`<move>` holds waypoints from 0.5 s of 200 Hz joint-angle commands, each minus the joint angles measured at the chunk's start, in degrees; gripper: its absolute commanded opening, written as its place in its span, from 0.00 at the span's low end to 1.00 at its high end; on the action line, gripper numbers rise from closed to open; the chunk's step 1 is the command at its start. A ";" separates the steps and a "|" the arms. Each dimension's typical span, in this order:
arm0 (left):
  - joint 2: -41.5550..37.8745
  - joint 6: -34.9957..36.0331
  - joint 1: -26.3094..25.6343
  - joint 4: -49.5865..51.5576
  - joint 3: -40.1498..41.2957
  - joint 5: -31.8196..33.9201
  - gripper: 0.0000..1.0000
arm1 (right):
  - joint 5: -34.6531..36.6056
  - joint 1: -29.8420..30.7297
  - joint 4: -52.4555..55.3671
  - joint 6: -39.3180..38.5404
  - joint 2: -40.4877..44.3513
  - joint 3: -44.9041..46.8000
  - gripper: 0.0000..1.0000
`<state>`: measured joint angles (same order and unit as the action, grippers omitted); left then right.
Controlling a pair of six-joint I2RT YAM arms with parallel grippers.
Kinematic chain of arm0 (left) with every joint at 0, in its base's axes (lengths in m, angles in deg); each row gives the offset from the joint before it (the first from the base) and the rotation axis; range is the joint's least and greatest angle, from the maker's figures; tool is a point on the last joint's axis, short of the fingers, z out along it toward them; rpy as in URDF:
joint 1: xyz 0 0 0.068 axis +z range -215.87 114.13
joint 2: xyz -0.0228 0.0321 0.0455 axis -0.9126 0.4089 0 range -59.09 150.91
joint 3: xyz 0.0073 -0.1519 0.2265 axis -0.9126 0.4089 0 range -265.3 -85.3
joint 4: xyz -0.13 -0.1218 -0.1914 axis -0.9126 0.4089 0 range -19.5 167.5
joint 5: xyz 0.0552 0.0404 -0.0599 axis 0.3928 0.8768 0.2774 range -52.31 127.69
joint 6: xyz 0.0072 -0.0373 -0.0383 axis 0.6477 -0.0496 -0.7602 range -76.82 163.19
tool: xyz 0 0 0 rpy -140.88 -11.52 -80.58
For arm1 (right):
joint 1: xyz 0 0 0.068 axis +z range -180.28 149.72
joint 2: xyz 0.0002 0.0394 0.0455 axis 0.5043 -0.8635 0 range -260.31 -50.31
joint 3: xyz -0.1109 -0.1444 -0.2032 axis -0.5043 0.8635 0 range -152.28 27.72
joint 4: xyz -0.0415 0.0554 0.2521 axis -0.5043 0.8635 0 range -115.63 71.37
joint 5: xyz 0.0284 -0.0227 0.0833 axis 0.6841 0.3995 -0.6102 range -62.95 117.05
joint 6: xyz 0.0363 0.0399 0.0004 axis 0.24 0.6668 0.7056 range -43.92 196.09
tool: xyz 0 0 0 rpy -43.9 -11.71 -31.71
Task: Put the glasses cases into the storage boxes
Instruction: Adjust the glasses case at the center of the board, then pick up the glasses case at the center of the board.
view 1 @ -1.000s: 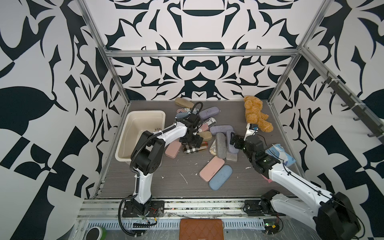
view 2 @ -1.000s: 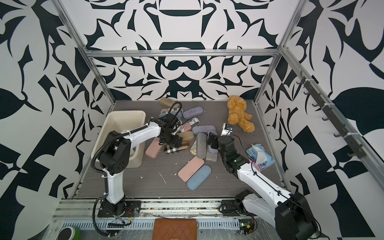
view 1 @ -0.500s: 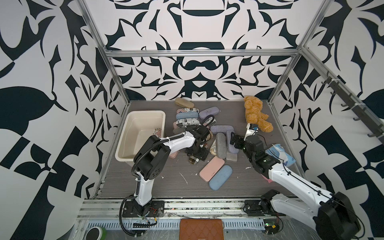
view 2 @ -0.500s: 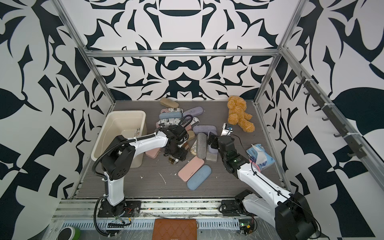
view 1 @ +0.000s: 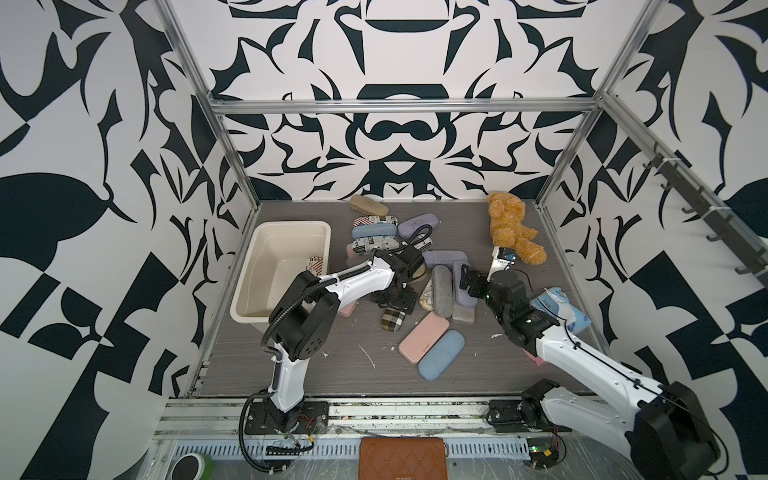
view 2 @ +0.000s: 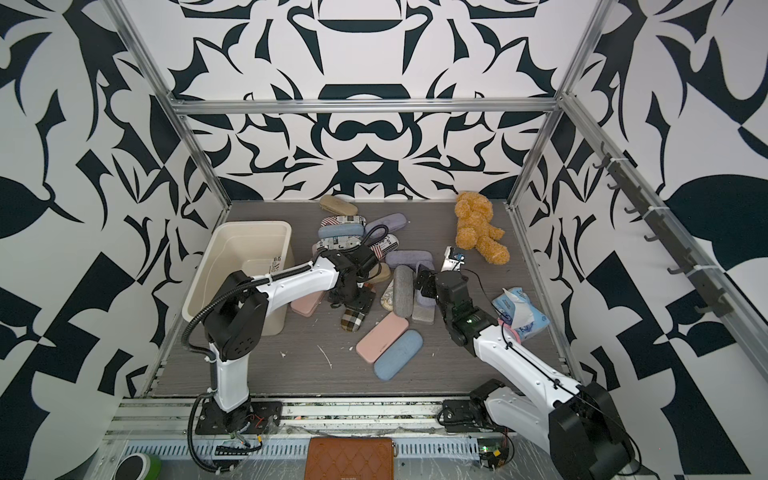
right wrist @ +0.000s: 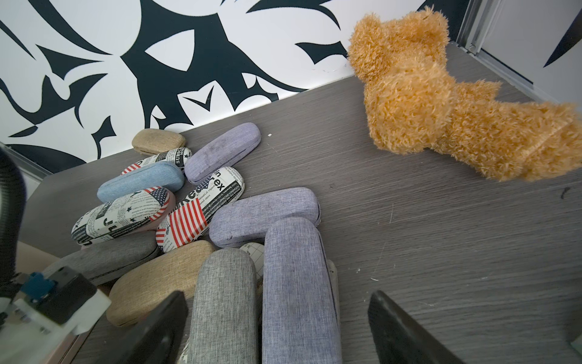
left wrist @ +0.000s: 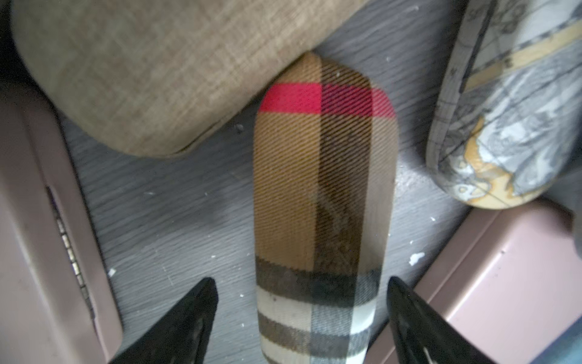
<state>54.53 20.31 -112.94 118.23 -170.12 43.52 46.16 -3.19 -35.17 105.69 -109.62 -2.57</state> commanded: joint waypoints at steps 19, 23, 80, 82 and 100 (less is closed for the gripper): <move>5.13 -3.52 -0.83 4.78 -1.76 4.23 0.75 | -0.69 -0.11 -1.93 -0.66 1.04 -0.92 0.90; 5.36 -3.76 -0.85 4.84 -1.83 4.36 0.74 | -0.78 -0.11 -1.93 -0.71 1.00 -0.98 0.89; -0.14 -4.03 -2.35 5.13 -1.89 4.85 0.58 | -0.99 -0.11 -2.09 -0.89 1.02 -0.98 0.87; -0.61 -4.02 -2.46 5.39 -2.03 5.13 0.58 | -0.98 -0.11 -2.10 -0.92 1.03 -0.95 0.87; -5.59 -3.48 -2.69 7.75 -4.10 7.02 0.57 | -0.82 -0.11 -2.13 -0.91 1.04 -0.87 0.87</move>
<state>57.33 17.23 -114.77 121.05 -171.43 47.52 45.07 -3.19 -35.28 105.49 -109.60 -2.57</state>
